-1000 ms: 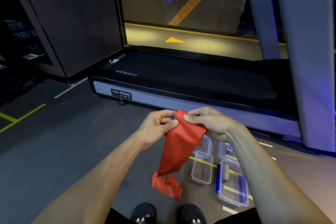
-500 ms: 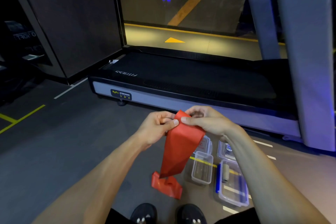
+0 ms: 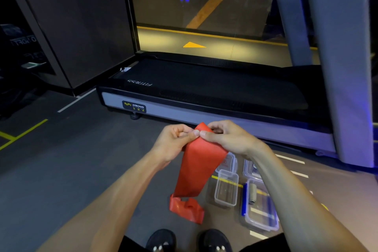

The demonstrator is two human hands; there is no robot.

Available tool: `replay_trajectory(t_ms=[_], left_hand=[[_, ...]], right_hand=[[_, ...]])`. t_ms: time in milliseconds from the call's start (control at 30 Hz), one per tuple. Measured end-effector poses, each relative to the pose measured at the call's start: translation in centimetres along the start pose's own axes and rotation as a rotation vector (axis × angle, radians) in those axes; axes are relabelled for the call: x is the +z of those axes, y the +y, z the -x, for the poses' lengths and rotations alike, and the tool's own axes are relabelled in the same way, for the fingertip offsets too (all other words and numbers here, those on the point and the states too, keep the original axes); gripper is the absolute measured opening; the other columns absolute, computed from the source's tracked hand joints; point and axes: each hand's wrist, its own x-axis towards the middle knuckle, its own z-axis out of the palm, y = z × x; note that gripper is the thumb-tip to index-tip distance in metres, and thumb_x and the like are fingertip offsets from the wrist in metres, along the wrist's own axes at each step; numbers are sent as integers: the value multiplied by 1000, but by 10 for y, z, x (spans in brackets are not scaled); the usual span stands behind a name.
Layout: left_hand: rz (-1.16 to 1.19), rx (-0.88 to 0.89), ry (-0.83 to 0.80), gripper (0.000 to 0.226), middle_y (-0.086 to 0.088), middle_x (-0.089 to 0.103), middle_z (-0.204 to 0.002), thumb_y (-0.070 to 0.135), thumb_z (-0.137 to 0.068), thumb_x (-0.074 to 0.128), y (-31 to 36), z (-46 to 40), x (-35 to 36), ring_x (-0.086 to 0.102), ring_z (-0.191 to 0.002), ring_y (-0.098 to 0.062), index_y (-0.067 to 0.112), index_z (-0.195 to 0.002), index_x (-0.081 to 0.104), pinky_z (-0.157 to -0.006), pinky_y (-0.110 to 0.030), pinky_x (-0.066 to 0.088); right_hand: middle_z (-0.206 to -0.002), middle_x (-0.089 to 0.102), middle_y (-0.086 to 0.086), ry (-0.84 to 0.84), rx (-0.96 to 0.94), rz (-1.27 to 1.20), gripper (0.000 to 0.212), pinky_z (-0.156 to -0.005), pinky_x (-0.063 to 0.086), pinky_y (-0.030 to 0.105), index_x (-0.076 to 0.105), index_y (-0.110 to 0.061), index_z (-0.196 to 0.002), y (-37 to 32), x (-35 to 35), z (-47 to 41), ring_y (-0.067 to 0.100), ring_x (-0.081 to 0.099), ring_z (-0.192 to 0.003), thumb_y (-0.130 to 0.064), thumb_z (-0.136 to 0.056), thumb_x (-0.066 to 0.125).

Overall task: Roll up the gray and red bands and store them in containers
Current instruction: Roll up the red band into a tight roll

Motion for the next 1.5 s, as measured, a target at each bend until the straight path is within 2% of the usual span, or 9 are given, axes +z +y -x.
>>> replay_trajectory(t_ms=[200, 500, 700, 800, 933, 1067, 1167, 1300, 1500], left_hand=[[-9, -26, -83, 27, -9, 66, -77, 30, -79, 77, -6, 1, -6, 52, -78, -25, 15, -101, 74, -71, -33, 46], [-86, 10, -44, 13, 2, 66, -61, 6, -88, 74, 1, -1, -11, 59, -58, -6, 9, -101, 72, -62, -22, 50], [-195, 29, 4, 8, 2, 67, -65, 8, -88, 76, 0, -5, -12, 57, -57, -3, 14, -85, 72, -61, -19, 46], [-230, 56, 6, 9, 4, 63, -63, 9, -89, 75, -4, -6, -9, 52, -55, -1, 14, -85, 70, -59, -15, 43], [-263, 72, 2, 12, 10, 66, -63, 13, -91, 74, -8, -9, -9, 59, -63, -1, 13, -102, 68, -70, -18, 47], [-297, 75, 19, 10, 7, 69, -68, 16, -91, 76, -11, -9, -11, 62, -68, -4, 16, -99, 70, -79, -27, 50], [-297, 68, 46, 11, 1, 69, -72, 17, -90, 77, -13, -9, -11, 62, -70, -8, 16, -97, 69, -79, -27, 51], [-228, 58, 52, 14, -4, 67, -72, 17, -89, 76, -11, -7, -11, 56, -65, -8, 10, -98, 68, -66, -20, 46], [-113, 63, 0, 38, -15, 68, -76, 30, -79, 77, -11, -5, -13, 61, -70, -15, 4, -105, 69, -69, -28, 53]], right_hand=[[-101, 74, 18, 98, -25, 22, 22, -79, 50, 38, 73, -11, -101, 4, -5, -4, 15, 64, -80, -32, -95, 71], [-99, 74, 15, 98, -7, -4, 22, -82, 52, 40, 74, -15, -100, 7, -13, -2, 16, 66, -81, -35, -91, 76], [-82, 71, 3, 39, 19, -44, 26, -73, 45, 31, 74, -10, -98, 4, -9, -2, 12, 62, -73, -36, -92, 75], [-83, 72, 4, 10, 32, -49, 33, -74, 44, 34, 76, -13, -94, 5, -8, -2, 15, 61, -74, -46, -90, 72], [-95, 76, 15, -17, 33, -71, 46, -79, 46, 39, 76, -10, -99, 7, -5, -1, 22, 62, -81, -53, -89, 63], [-79, 63, 4, -29, 40, -9, 44, -73, 40, 40, 68, 1, -99, 8, 1, -2, 19, 53, -73, -40, -105, 52], [-86, 64, 8, -18, 23, -25, 49, -75, 43, 43, 64, 0, -107, 6, 8, -4, 22, 55, -79, -47, -101, 52], [-105, 73, 7, 20, -37, 41, 51, -82, 55, 41, 62, -20, -113, 0, 14, -4, 16, 69, -89, -61, -81, 67], [-88, 68, -2, 87, -18, 6, 28, -75, 50, 40, 65, -17, -105, 6, 8, -11, 12, 62, -77, -44, -98, 65]])
